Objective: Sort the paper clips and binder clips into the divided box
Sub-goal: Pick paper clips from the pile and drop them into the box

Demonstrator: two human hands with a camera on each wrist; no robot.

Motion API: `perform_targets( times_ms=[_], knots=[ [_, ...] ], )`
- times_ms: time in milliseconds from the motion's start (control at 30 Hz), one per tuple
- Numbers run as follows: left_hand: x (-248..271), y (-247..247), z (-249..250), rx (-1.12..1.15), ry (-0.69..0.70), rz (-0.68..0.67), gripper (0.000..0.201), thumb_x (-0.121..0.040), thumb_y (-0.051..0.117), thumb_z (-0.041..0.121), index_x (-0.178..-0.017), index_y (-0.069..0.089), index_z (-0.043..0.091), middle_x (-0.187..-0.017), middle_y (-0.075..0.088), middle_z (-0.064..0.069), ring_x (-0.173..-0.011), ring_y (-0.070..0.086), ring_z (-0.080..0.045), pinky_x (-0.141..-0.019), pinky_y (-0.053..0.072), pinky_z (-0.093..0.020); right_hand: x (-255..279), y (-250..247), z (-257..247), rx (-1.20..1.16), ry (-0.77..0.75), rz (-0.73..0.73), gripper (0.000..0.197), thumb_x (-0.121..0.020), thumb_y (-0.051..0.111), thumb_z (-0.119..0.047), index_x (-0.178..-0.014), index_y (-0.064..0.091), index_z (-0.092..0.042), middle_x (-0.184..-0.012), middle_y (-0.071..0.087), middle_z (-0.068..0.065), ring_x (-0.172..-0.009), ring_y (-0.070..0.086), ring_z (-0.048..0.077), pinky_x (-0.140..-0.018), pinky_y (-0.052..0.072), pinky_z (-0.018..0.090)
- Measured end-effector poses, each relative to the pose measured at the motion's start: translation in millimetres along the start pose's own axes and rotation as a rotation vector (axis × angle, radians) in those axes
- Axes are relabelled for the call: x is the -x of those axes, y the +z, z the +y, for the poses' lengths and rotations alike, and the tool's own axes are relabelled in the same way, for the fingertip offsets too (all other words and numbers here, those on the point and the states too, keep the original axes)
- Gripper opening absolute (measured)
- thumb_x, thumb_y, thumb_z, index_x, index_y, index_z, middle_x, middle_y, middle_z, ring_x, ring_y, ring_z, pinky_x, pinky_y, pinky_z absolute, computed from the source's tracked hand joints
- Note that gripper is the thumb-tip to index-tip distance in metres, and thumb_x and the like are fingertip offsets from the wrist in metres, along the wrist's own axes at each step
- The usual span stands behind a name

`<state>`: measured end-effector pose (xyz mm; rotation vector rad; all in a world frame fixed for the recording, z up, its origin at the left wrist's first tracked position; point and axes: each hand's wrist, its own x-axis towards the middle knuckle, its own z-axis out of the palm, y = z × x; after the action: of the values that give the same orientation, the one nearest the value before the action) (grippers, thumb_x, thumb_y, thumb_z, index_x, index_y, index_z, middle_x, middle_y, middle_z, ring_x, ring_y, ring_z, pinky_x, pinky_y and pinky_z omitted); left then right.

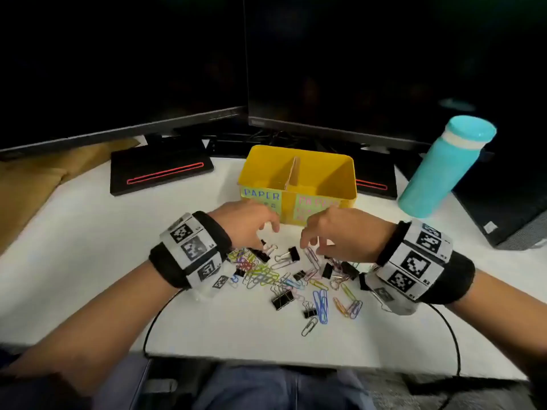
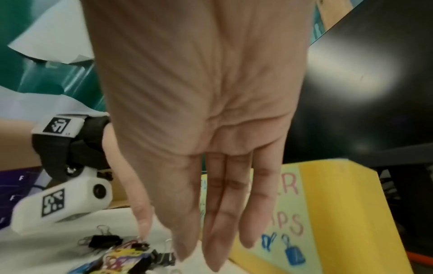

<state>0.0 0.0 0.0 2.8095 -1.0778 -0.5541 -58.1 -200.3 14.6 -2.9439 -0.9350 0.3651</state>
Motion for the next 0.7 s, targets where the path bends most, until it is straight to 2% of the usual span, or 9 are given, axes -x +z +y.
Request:
perform_targets(
  times_ms=[67, 167, 200, 300, 367, 433, 533, 633, 700],
  knots=[
    [3, 5, 3, -0.057, -0.069, 0.031, 0.034, -0.079, 0.071, 0.027, -0.112, 0.062, 0.028, -0.1, 0.057, 0.002, -0.093, 0.053, -0.018, -0.072, 0.045, -0.031, 0, 10, -5, 0.01, 0.016, 0.024, 0.029, -0.09, 0.049, -0.014, -0.111, 0.067, -0.024, -0.109, 0.068, -0.002, -0.093, 0.062, 0.015, -0.073, 0.044, 0.025],
    [4, 15, 7, -0.013, -0.113, -0.009, 0.023, -0.077, 0.075, 0.027, -0.097, 0.067, 0.02, -0.085, 0.052, 0.007, -0.081, 0.05, -0.016, -0.068, 0.042, -0.03, -1, 21, -9, 0.013, 0.055, -0.045, 0.032, -0.09, 0.047, -0.011, -0.113, 0.067, -0.02, -0.115, 0.068, 0.003, -0.099, 0.063, 0.021, -0.076, 0.047, 0.03],
    [3, 15, 7, -0.029, -0.13, 0.0, 0.02, -0.078, 0.074, 0.025, -0.095, 0.066, 0.018, -0.086, 0.052, 0.006, -0.081, 0.049, -0.016, -0.067, 0.04, -0.031, -4, 21, -9, 0.044, 0.075, -0.069, 0.032, -0.091, 0.047, -0.011, -0.115, 0.066, -0.019, -0.118, 0.066, 0.006, -0.103, 0.061, 0.024, -0.078, 0.047, 0.032],
    [3, 13, -1, -0.085, -0.168, 0.074, 0.02, -0.081, 0.07, 0.02, -0.101, 0.064, 0.018, -0.112, 0.059, -0.003, -0.093, 0.057, -0.022, -0.07, 0.043, -0.032, -12, 19, -18, 0.105, 0.077, -0.021, 0.031, -0.091, 0.049, -0.011, -0.117, 0.064, -0.02, -0.119, 0.062, 0.007, -0.106, 0.059, 0.028, -0.081, 0.049, 0.037],
    [11, 9, -7, -0.075, -0.149, 0.138, 0.028, -0.082, 0.069, 0.022, -0.109, 0.061, 0.02, -0.121, 0.055, -0.002, -0.107, 0.055, -0.023, -0.079, 0.046, -0.035, -18, 22, -31, 0.09, 0.004, 0.014, 0.034, -0.091, 0.049, -0.011, -0.12, 0.061, -0.023, -0.117, 0.062, 0.006, -0.105, 0.06, 0.027, -0.082, 0.052, 0.038],
    [25, 8, -11, -0.004, -0.106, 0.195, 0.025, -0.079, 0.072, 0.028, -0.101, 0.063, 0.023, -0.111, 0.059, 0.002, -0.099, 0.057, -0.019, -0.077, 0.047, -0.033, -21, 27, -42, 0.011, -0.063, -0.026, 0.041, -0.09, 0.051, -0.009, -0.127, 0.057, -0.024, -0.12, 0.06, 0.006, -0.106, 0.06, 0.027, -0.086, 0.051, 0.041],
    [46, 13, -11, 0.056, -0.102, 0.051, 0.028, -0.066, 0.08, 0.041, -0.084, 0.07, 0.022, -0.081, 0.065, 0.007, -0.073, 0.061, -0.014, -0.064, 0.048, -0.029, -23, 34, -45, -0.038, -0.113, -0.072, 0.05, -0.086, 0.051, -0.004, -0.131, 0.055, -0.026, -0.129, 0.054, 0.003, -0.107, 0.06, 0.03, -0.085, 0.051, 0.044],
    [52, 29, -14, 0.096, -0.08, -0.041, 0.023, -0.064, 0.082, 0.03, -0.08, 0.073, 0.016, -0.061, 0.058, 0.014, -0.066, 0.063, -0.012, -0.067, 0.054, -0.031, -26, 34, -37, -0.032, -0.091, -0.056, 0.047, -0.087, 0.049, -0.003, -0.13, 0.055, -0.02, -0.137, 0.05, 0.0, -0.112, 0.058, 0.028, -0.09, 0.049, 0.041],
    [55, 35, -15, 0.177, -0.043, -0.067, 0.016, -0.068, 0.081, 0.019, -0.079, 0.073, 0.011, -0.062, 0.062, 0.012, -0.066, 0.067, -0.012, -0.071, 0.058, -0.031, -27, 34, -30, -0.006, -0.034, -0.063, 0.046, -0.089, 0.047, -0.003, -0.131, 0.054, -0.018, -0.142, 0.045, -0.002, -0.115, 0.057, 0.027, -0.093, 0.049, 0.04]
  ],
)
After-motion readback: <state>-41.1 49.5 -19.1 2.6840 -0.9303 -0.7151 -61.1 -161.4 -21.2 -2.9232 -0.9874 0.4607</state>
